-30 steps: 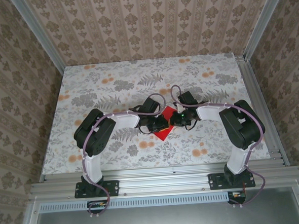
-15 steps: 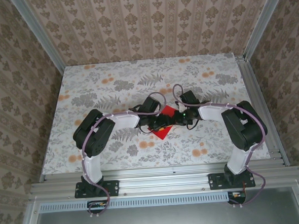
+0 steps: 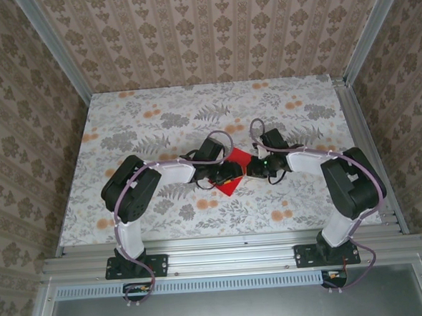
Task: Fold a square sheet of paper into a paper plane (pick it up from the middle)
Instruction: Fold the triangle a second time at the center of the table.
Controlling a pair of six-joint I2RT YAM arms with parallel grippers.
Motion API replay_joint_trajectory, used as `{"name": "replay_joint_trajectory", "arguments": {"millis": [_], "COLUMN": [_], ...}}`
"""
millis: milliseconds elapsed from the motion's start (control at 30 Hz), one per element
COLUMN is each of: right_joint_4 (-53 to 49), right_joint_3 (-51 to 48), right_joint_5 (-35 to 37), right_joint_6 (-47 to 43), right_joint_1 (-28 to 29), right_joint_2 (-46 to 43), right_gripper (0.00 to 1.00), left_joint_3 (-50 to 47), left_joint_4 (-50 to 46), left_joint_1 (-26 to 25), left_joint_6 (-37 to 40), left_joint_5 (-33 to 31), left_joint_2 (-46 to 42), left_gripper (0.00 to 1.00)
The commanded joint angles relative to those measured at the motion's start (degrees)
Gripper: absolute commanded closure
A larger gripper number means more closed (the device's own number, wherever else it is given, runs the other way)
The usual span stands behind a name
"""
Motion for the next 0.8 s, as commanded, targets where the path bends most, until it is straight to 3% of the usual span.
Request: {"name": "replay_joint_trajectory", "arguments": {"millis": [0, 200, 400, 767], "right_joint_4": [2.24, 9.62, 10.84, 12.78], "right_joint_3": [-2.39, -6.17, -6.13, -2.5], "right_joint_5": [-4.93, -9.98, -10.33, -11.34], "right_joint_6": [3.16, 9.31, 10.22, 10.9], "right_joint_1": [-0.39, -0.19, 0.3, 1.09], "right_joint_2": [-2.71, -3.9, -2.94, 2.47], "right_gripper": [0.91, 0.93, 0.94, 0.95], "left_joint_3": [-2.41, -2.95, -3.15, -3.76], "left_joint_4": [-1.82, -1.65, -1.48, -1.15], "left_joint_1": [0.26, 0.26, 0.37, 0.51], "left_joint_6": [-0.32, -0.15, 0.1, 0.14], "left_joint_5": [-4.32, -4.63, -4.43, -4.34], "left_joint_2": [0.16, -0.88, -0.97, -1.5], "left_gripper": [0.59, 0.72, 0.82, 0.88]}}
